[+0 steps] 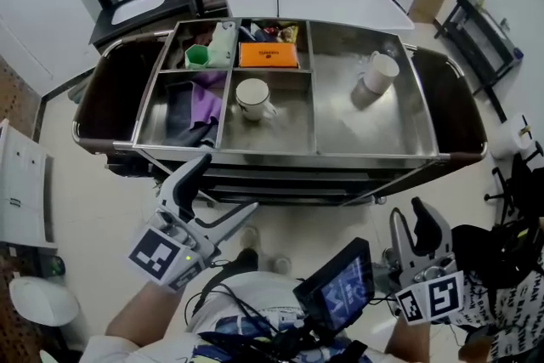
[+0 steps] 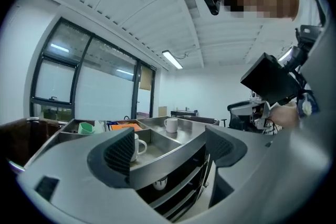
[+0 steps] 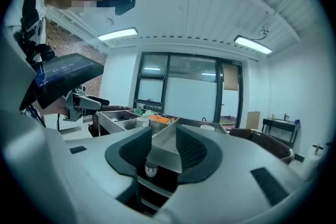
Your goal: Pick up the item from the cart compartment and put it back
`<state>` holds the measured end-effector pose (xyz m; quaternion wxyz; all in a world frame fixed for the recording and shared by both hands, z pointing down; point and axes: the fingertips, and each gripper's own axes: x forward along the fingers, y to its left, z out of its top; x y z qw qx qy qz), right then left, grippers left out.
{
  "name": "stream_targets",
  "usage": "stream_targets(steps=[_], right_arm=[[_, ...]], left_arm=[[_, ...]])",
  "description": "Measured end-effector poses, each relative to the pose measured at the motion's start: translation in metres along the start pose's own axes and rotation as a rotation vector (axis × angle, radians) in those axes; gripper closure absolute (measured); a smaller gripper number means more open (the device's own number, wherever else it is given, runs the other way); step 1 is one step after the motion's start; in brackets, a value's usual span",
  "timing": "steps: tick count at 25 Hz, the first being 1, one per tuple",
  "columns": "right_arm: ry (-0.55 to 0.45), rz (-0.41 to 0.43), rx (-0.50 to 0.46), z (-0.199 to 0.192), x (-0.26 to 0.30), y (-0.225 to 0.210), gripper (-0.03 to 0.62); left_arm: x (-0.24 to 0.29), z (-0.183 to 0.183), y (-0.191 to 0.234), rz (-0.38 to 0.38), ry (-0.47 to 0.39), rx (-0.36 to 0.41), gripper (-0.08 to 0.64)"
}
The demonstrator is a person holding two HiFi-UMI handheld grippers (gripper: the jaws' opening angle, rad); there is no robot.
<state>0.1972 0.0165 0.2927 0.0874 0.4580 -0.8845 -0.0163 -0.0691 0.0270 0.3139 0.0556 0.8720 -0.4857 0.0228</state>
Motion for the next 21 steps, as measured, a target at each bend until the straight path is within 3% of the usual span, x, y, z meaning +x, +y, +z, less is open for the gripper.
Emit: stream_targets(steps=[10, 21], right_arm=[[0.015, 0.112, -0.018, -0.018, -0.041, 0.016, 0.422], [0.035, 0.134, -0.031, -0.03, -0.071, 0.021, 0.422]], left_arm=[[-0.038, -0.02, -0.049, 0.084, 0.028, -0.01, 0.149], [-0.043, -0.021, -0.086, 0.059, 0.022, 0.018, 0.149]])
